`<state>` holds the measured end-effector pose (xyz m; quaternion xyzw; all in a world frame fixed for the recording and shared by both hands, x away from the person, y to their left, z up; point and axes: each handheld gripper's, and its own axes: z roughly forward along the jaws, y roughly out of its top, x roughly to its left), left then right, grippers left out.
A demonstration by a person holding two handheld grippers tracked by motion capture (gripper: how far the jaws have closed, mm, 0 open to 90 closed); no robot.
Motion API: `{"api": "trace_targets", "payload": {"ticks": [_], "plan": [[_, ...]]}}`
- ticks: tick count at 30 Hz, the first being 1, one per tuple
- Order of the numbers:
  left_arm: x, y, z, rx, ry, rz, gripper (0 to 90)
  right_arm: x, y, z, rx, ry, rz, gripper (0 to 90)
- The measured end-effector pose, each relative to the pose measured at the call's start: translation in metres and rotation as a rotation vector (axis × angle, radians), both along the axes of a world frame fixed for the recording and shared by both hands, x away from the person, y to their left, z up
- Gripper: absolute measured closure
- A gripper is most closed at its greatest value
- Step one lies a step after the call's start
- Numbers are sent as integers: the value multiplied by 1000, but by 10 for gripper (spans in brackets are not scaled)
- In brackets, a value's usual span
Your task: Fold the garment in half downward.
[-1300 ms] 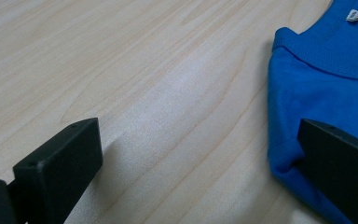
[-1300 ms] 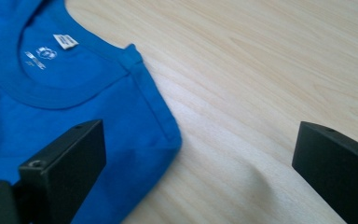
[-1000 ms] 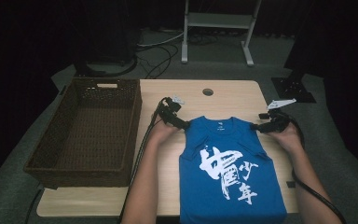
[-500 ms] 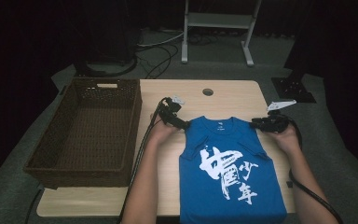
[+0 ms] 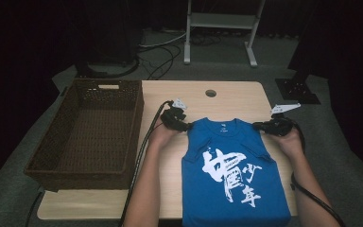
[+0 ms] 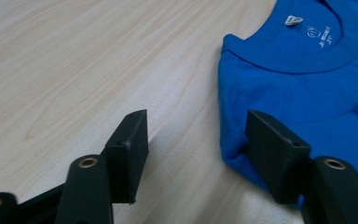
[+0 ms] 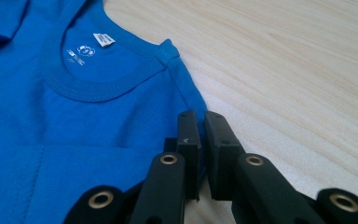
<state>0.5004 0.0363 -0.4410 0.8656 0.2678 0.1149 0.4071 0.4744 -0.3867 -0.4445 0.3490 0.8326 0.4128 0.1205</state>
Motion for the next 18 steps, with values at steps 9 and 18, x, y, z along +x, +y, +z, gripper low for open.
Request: {"api": "trace_targets", "payload": {"ticks": [9,18], "plan": [[-5,0,0,-25,13,-55,646,-2,1,0,-3,-6,-8,861],[-6,-1,0,-49,49,-82,847,-2,2,0,-6,-9,-15,866]]}}
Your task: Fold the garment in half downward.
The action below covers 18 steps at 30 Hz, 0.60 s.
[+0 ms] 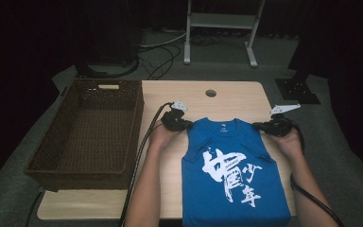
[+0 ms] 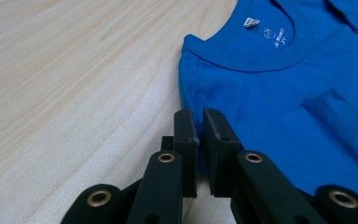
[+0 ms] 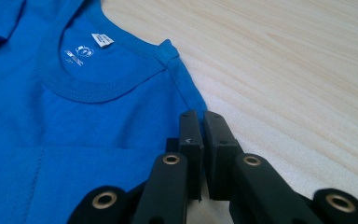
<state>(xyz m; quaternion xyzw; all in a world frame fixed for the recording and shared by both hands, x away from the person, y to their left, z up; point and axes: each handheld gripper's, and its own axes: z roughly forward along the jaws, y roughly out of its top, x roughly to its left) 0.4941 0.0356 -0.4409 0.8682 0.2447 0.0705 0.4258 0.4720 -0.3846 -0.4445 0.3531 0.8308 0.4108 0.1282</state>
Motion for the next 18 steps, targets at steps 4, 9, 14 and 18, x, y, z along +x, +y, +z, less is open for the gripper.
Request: {"api": "trace_targets", "payload": {"ticks": [4,9,14,18], "plan": [[0,0,0,-8,8,8,861,0,0,0,0,-1,-1,870],[2,1,0,-8,8,31,869,0,0,0,-2,-3,0,872],[8,3,0,-4,-5,58,875,3,2,0,-9,-12,-7,874],[17,4,2,11,-14,79,877,10,5,3,-40,-18,-14,875]]}}
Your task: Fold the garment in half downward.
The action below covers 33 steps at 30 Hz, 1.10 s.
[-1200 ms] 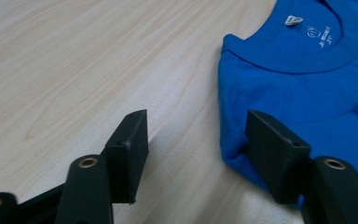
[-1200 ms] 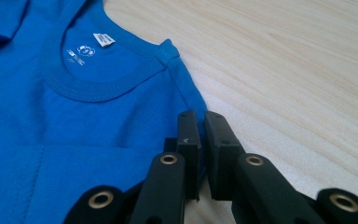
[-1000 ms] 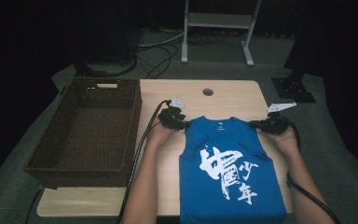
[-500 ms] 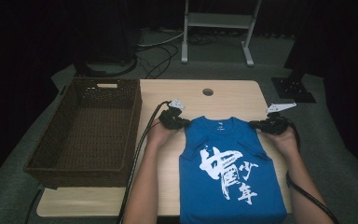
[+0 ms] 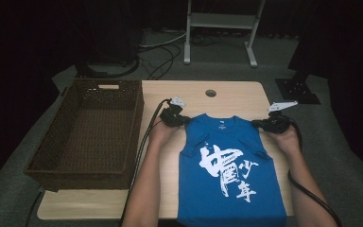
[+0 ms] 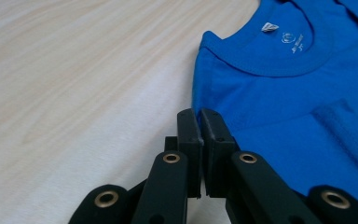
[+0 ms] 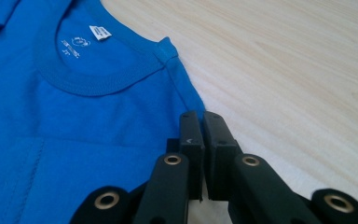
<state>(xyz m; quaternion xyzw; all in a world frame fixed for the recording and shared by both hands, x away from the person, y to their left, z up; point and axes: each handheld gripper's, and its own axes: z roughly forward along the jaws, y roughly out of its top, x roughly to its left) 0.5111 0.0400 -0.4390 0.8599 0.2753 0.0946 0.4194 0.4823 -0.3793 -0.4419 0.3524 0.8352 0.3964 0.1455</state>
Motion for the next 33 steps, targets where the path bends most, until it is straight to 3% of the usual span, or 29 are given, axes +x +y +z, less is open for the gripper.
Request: {"api": "trace_targets", "payload": {"ticks": [3,7,11,18,24,33], "plan": [[6,0,3,31,-9,18,877,6,2,2,-14,2,-5,876],[5,1,9,28,-4,42,878,8,3,9,-12,-12,-7,877],[-7,4,21,6,-24,71,879,-1,2,19,3,-30,-4,877],[-37,6,38,-17,-79,66,879,-27,5,30,11,-75,5,877],[-61,5,34,2,-73,34,879,-53,10,30,13,-89,36,877],[-78,0,15,75,-24,-1,879,-77,16,8,-45,-45,59,877]]}}
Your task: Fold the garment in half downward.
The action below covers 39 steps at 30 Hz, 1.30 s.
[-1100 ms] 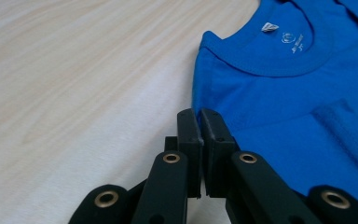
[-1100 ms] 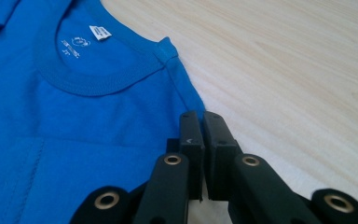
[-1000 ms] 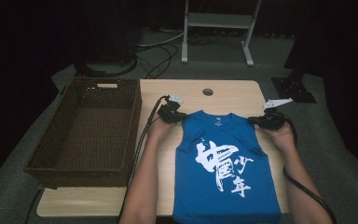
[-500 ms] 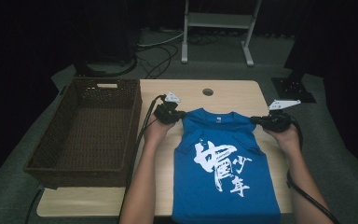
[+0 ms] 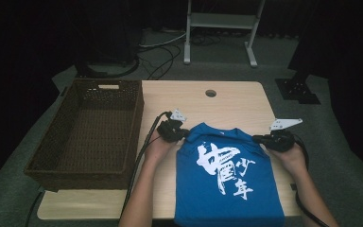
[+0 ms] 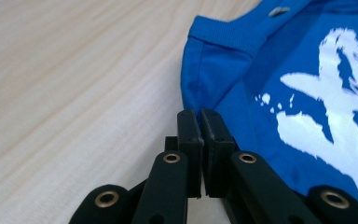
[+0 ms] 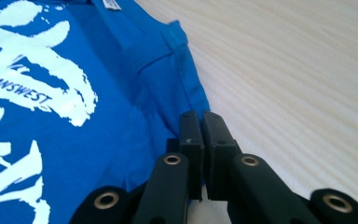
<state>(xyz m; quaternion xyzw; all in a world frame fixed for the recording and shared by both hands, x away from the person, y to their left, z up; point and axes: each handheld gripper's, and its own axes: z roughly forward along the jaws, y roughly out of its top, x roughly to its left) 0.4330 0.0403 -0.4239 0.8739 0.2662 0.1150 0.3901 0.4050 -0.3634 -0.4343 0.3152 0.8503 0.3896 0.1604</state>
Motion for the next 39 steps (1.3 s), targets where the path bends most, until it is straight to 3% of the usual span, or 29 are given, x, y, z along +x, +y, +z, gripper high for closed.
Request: {"api": "trace_targets", "payload": {"ticks": [9,12,18,28,33,39], "plan": [[-3,-10,-5,100,-38,25,879,-3,2,-3,-32,-23,-11,877],[2,-12,-5,100,-35,42,880,0,4,-3,-44,-34,-20,877],[24,-12,-3,146,-49,92,880,14,9,-2,-80,-55,-51,877],[69,-15,-1,181,-53,176,880,48,16,-1,-117,-71,-114,877],[70,-12,3,138,-23,181,880,55,17,0,-100,-67,-133,877],[44,1,22,-15,-16,165,880,45,12,12,-79,-100,-130,877]]}}
